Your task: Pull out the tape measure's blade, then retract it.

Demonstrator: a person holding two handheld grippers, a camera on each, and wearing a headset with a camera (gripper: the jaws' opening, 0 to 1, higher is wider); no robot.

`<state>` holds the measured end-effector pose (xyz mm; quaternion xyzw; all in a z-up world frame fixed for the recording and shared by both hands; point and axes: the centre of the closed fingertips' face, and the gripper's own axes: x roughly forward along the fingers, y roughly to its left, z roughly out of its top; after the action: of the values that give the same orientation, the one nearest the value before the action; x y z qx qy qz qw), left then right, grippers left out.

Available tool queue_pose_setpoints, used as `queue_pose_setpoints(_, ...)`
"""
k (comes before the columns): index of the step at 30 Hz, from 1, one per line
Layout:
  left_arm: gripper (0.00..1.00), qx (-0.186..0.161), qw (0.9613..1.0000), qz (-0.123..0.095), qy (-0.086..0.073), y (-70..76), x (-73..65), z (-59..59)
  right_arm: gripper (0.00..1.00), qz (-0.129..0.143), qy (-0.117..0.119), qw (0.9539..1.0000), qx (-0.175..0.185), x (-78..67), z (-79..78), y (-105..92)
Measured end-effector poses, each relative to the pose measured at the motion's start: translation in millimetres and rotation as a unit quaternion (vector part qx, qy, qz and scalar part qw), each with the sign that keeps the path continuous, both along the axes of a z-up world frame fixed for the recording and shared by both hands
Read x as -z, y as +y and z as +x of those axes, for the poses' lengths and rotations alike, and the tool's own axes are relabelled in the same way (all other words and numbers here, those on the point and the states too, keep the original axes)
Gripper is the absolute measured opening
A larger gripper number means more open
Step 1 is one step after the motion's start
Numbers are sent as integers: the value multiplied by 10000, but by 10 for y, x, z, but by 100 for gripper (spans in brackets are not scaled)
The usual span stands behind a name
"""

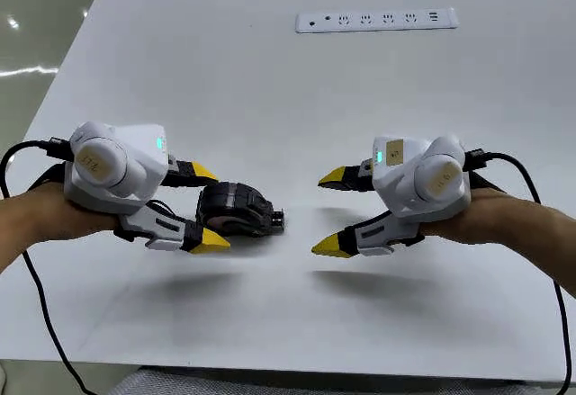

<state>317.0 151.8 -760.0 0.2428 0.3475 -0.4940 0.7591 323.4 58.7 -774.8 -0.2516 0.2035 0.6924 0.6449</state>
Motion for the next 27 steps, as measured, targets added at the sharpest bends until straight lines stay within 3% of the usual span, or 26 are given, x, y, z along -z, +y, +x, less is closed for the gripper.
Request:
queue_pose_setpoints(13, 36, 240, 9993, 284, 94, 40, 75, 25, 34, -55, -38, 9999, -133, 82, 21, 205)
queue_pose_setpoints(27, 27, 377, 9985, 358, 154, 77, 95, 44, 22, -212, -71, 9992, -322, 184, 22, 348)
